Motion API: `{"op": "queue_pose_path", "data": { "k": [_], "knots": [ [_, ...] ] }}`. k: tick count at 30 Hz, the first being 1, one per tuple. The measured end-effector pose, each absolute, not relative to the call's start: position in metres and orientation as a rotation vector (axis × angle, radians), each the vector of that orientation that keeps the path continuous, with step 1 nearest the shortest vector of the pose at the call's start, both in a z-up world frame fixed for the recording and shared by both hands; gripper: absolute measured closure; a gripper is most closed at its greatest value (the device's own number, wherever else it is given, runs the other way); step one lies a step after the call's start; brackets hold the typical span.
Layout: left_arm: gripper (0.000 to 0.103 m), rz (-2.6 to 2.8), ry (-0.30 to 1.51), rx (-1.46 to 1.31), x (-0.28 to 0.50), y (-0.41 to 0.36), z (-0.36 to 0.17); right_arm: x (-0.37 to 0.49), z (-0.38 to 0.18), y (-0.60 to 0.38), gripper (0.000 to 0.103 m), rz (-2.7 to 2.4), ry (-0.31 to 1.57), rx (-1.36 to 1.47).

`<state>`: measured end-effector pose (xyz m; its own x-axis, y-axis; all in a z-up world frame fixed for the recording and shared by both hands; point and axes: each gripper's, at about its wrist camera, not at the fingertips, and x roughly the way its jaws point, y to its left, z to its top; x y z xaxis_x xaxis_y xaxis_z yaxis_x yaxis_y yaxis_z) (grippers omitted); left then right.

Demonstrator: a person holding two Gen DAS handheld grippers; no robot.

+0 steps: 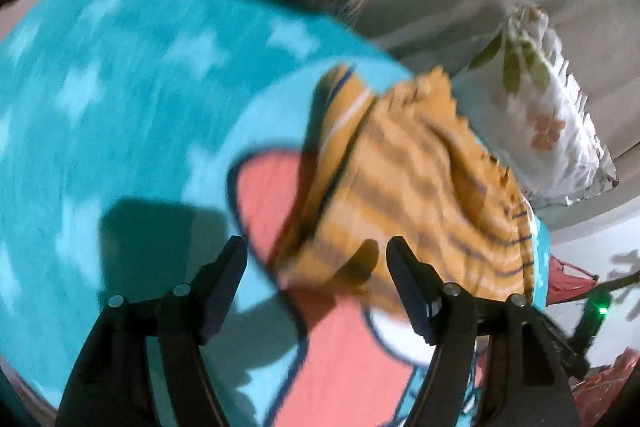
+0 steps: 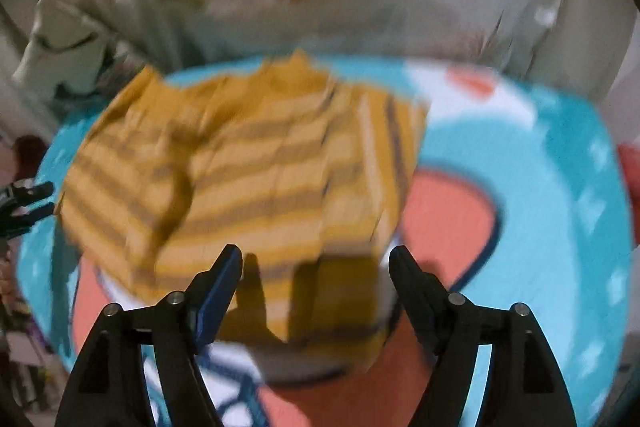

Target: Fold small clothes

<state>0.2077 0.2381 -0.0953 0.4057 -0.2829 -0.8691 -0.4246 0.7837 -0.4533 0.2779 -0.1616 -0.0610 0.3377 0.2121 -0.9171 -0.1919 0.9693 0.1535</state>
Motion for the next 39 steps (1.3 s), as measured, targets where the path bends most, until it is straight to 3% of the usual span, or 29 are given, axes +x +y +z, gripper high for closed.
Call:
{"op": "queue_pose_path", "data": {
  "k": [1, 3, 4, 10, 12, 16, 22, 25, 32, 38, 39],
  "knots": [
    [0.032, 0.111, 1.183, -0.743, 0.197, 0.238, -0.1, 0.272, -0.072, -0.163, 0.058, 0.292, 1.23, 0.064],
    [0.032, 0.143, 1.183, -0.82, 0.175, 0.239, -0.104, 0.265, -0.079, -0.168, 0.076, 0.266, 1.239, 0.08],
    [0.032, 0.151, 1.176, -0.841, 0.168, 0.238, -0.104, 0.266, -0.079, -0.175, 0.08, 0.261, 1.233, 0.099],
    [0.032, 0.205, 1.154, -0.705, 0.134, 0.229, -0.077, 0.276, -0.065, -0.221, 0.079, -0.149, 1.102, -0.169],
    [0.032, 0.217, 1.14, -0.678, 0.128, 0.229, -0.07, 0.273, -0.057, -0.244, 0.079, -0.148, 1.1, -0.056],
    [0.032, 0.243, 1.148, -0.71, 0.103, 0.237, -0.069, 0.26, -0.051, -0.265, 0.061, -0.131, 1.1, 0.123],
    [0.032, 0.224, 1.179, -0.686, 0.089, 0.229, -0.071, 0.242, -0.051, -0.236, 0.05, 0.045, 1.068, 0.263],
    [0.032, 0.171, 1.177, -0.699, 0.095, 0.228, -0.074, 0.233, -0.043, -0.201, 0.037, 0.072, 1.032, 0.216],
    [0.032, 0.035, 1.111, -0.631, 0.119, 0.255, -0.062, 0.226, -0.005, -0.096, 0.037, 0.252, 1.067, 0.087],
    [0.03, 0.079, 1.073, -0.549, 0.104, 0.319, -0.058, 0.25, -0.02, 0.016, 0.035, 0.356, 1.11, 0.041],
    [0.03, 0.085, 1.078, -0.56, 0.102, 0.327, -0.061, 0.256, -0.027, 0.035, 0.039, 0.36, 1.114, 0.027]
  ]
}}
